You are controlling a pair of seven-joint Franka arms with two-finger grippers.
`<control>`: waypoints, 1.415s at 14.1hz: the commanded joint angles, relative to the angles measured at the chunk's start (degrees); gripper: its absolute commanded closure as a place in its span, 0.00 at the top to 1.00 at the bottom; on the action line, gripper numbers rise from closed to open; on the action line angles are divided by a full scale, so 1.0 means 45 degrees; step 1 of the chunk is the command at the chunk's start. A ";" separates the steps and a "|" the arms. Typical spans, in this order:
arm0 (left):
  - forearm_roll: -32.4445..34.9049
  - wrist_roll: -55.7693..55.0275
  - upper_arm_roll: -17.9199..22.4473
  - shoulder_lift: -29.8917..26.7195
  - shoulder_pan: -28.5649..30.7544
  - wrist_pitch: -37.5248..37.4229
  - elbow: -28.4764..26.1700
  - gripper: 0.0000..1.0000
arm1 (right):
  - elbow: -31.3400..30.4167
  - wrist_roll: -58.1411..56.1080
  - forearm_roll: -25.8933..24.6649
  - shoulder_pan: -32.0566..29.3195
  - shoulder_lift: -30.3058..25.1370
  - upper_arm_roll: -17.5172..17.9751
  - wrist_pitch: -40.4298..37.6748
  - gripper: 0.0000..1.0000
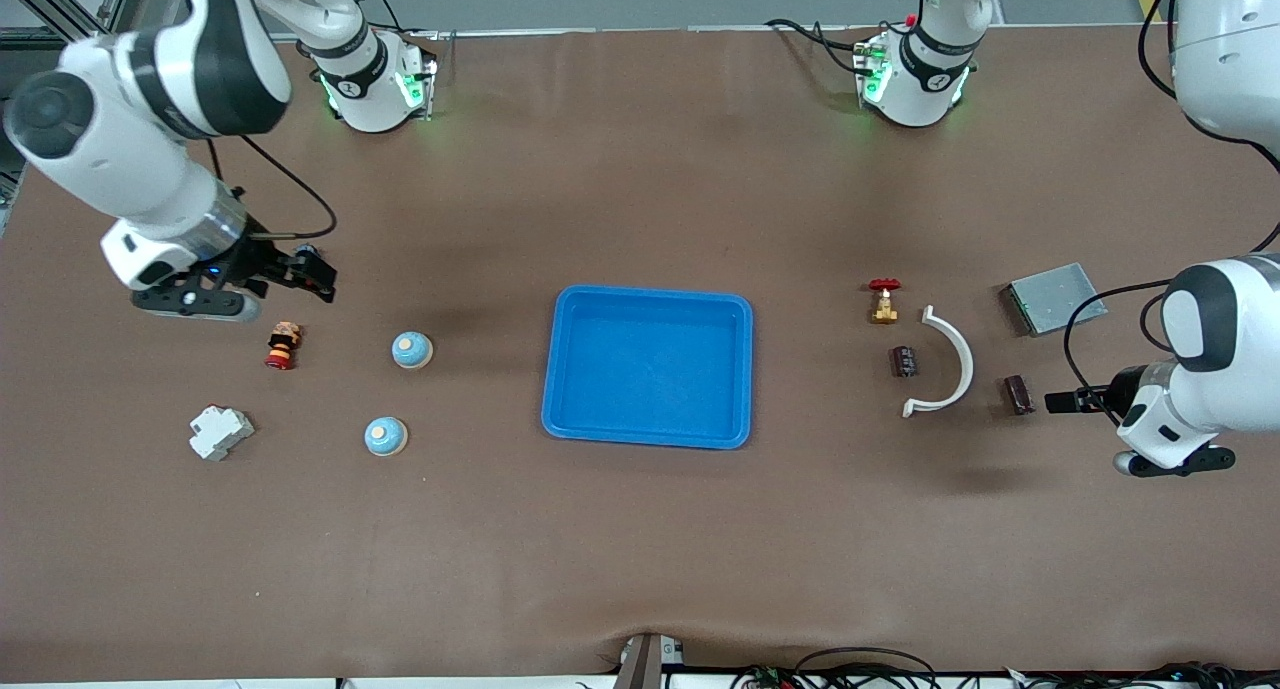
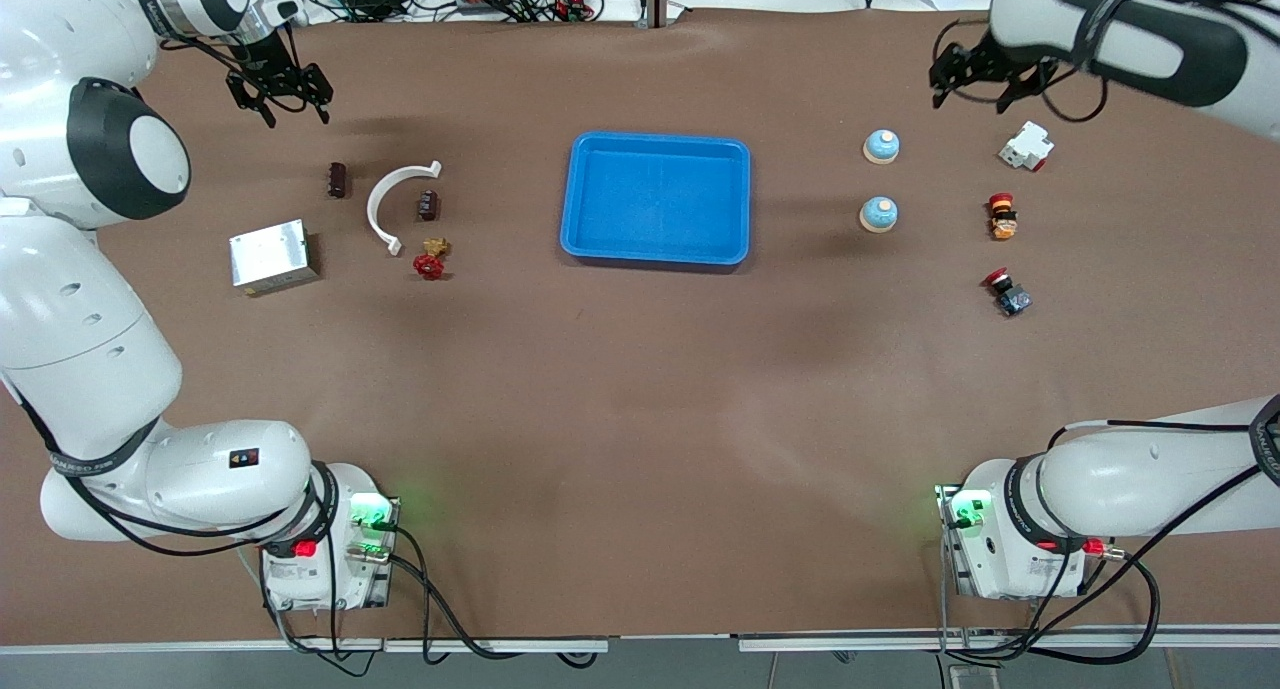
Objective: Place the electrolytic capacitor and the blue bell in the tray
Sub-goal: 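Reach the left gripper to a capacitor while the right gripper reaches a bell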
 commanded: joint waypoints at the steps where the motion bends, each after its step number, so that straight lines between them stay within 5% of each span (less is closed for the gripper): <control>1: 0.0148 -0.1263 -0.0056 -0.0173 -0.0239 0.0588 -0.0494 1.00 | -0.0857 0.0325 -0.0044 0.0128 0.0628 -0.0062 0.1758 1.00; 10: 0.0304 -0.3594 -0.0134 -0.0934 -0.0572 0.4550 -0.3655 1.00 | -0.1383 0.0325 -0.0044 0.0323 0.2799 -0.0062 0.4239 1.00; 14: 0.0304 -0.4005 -0.0114 -0.0896 -0.0436 0.4573 -0.4126 1.00 | -0.2030 0.0325 -0.0044 0.0498 0.3853 -0.0062 0.6332 1.00; 20: 0.1416 -0.3810 -0.0095 -0.0467 -0.0396 0.4553 -0.4127 1.00 | -0.2030 0.0345 -0.0044 0.0772 0.4831 -0.0062 0.7115 1.00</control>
